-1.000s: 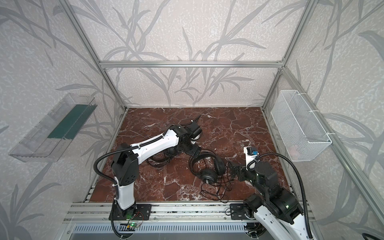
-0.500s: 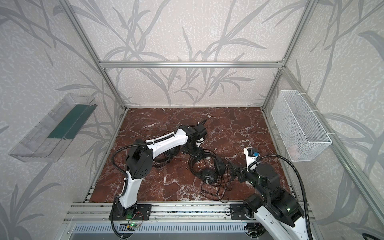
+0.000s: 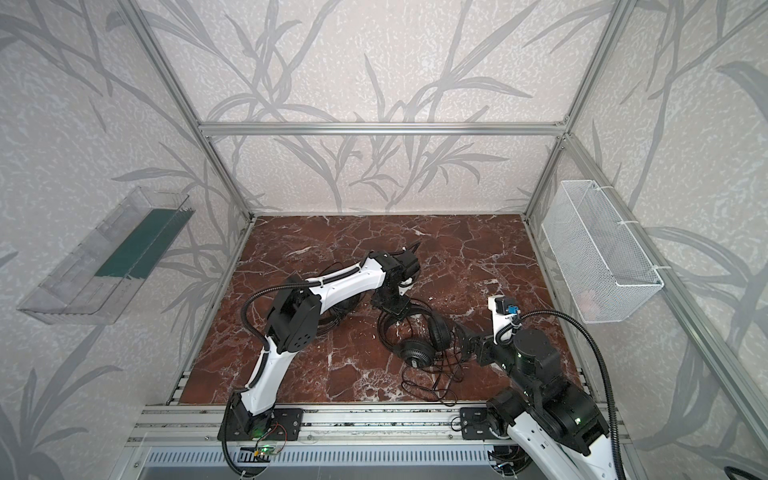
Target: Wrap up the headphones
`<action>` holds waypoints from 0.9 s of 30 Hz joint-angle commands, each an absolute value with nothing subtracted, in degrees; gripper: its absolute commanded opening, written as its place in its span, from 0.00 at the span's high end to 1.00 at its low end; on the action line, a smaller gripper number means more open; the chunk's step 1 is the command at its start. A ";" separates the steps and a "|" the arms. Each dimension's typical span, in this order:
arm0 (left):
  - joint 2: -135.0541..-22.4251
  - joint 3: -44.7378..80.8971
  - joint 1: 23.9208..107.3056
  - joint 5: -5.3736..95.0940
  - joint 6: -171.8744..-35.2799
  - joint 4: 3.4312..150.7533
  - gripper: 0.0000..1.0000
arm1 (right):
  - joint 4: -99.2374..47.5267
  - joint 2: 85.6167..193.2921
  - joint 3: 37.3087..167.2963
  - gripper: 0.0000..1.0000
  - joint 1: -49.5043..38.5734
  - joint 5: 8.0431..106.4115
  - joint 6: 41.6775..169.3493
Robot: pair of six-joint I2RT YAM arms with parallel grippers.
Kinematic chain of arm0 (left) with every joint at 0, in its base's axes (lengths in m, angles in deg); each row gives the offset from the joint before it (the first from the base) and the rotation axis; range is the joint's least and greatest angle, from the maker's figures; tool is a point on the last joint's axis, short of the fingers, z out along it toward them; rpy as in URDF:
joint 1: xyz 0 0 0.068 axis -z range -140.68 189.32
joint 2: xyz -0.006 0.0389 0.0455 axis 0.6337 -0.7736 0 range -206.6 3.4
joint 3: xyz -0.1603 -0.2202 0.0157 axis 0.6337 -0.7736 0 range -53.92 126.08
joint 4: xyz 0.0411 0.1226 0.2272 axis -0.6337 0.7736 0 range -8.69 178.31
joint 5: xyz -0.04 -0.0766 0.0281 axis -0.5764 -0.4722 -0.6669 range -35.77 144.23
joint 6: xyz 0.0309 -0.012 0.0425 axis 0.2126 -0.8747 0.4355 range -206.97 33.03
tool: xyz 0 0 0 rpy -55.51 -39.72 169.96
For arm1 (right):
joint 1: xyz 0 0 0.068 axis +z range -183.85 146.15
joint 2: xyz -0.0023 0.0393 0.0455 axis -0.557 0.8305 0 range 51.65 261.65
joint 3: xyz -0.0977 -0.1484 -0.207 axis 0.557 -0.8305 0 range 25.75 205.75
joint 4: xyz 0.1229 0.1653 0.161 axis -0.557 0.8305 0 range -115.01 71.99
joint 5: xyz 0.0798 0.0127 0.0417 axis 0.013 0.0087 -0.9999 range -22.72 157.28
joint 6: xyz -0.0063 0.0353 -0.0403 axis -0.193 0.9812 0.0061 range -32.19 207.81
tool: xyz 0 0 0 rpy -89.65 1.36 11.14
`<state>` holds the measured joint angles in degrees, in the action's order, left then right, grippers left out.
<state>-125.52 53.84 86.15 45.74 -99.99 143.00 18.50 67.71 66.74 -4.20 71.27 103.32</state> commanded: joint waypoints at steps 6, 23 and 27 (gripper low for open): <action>-125.98 56.42 86.51 48.86 -99.39 145.35 0.31 | 16.92 67.21 66.18 0.01 -4.41 70.97 102.59; -127.33 59.37 86.61 52.70 -97.47 147.52 0.29 | 16.78 67.73 66.12 0.01 -4.35 70.78 102.59; -129.41 61.17 85.83 53.26 -97.67 147.42 0.30 | 16.74 67.65 66.02 0.01 -4.35 70.61 102.51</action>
